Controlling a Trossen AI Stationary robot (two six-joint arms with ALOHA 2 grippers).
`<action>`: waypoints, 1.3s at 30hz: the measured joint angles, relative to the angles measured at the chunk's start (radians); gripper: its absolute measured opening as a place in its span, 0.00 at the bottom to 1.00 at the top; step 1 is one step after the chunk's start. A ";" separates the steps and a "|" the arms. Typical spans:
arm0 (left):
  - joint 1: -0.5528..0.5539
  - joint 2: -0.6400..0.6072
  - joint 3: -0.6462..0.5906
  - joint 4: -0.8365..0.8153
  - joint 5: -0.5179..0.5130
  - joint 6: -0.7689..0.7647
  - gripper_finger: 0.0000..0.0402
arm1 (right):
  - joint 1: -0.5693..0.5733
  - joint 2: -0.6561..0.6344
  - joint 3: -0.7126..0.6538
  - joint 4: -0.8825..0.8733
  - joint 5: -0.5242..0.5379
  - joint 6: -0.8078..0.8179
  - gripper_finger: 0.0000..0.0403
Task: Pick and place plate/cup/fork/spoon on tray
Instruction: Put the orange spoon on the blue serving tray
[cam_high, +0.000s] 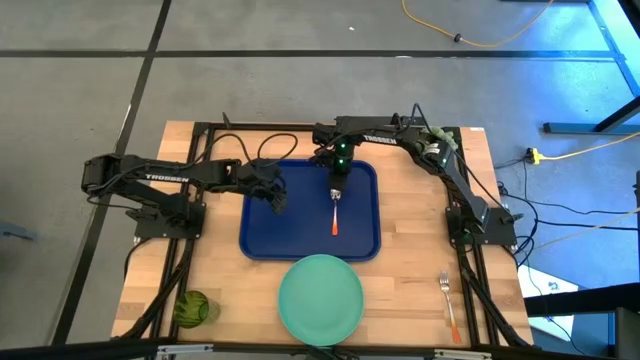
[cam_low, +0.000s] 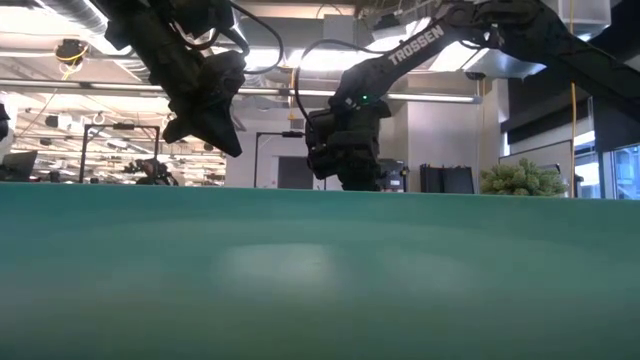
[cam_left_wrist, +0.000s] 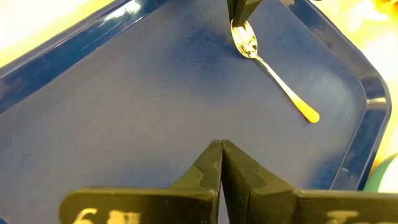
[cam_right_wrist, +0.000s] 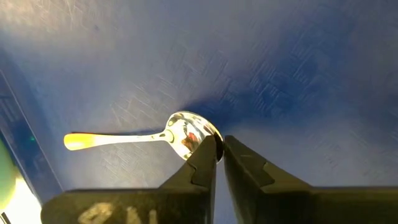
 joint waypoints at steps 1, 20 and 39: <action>0.000 0.000 0.000 0.000 0.000 0.000 0.00 | 0.000 0.000 0.000 0.000 0.000 0.000 0.09; 0.000 0.000 0.000 0.000 0.000 0.000 0.00 | 0.000 -0.001 0.000 0.008 -0.005 -0.048 0.05; 0.000 0.000 0.000 0.000 0.000 0.000 0.00 | 0.000 -0.008 0.001 -0.007 0.041 -0.045 0.14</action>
